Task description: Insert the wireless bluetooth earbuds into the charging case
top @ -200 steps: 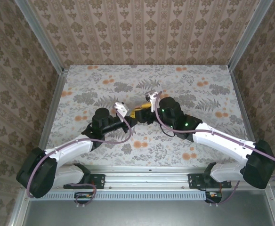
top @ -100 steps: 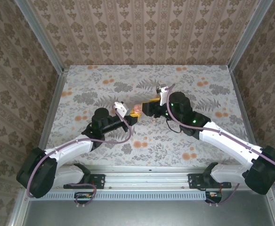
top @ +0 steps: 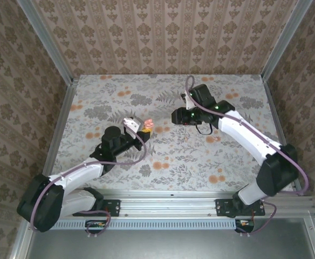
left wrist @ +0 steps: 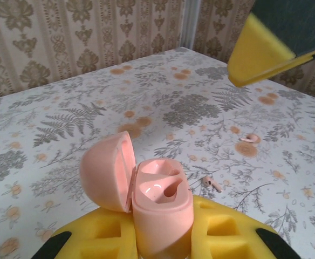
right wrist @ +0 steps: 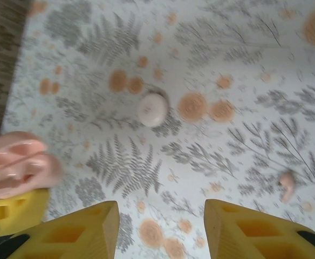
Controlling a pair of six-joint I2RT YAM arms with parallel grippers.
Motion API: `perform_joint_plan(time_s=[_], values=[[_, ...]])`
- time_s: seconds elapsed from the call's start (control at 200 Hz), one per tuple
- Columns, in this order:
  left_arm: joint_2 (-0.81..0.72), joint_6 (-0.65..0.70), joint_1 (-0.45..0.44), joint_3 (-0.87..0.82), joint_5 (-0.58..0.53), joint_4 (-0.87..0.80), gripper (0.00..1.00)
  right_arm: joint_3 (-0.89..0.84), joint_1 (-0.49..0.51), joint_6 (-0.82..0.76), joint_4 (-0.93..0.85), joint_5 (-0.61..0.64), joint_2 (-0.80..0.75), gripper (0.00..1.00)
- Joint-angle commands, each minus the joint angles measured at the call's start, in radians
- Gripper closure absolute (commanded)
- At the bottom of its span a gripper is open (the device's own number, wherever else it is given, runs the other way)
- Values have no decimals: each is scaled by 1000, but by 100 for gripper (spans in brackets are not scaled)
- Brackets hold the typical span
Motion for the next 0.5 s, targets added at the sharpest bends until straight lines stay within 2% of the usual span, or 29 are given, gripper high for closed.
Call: perform_joint_plan(time_s=[0.0,0.185,0.345,0.495], values=[[-34,-20,21,-23,-22,-17,90,60,-25,13,-284,33,108,54],[-57,12,40,-32,-13,-63,90,154,-34,22,-432,122,285,57],[-62,38,49,-39,-6,-78,90,233,-37,48,-468,141,416,58],[-62,82,51,-50,31,-71,90,288,-40,68,-465,140,511,63]])
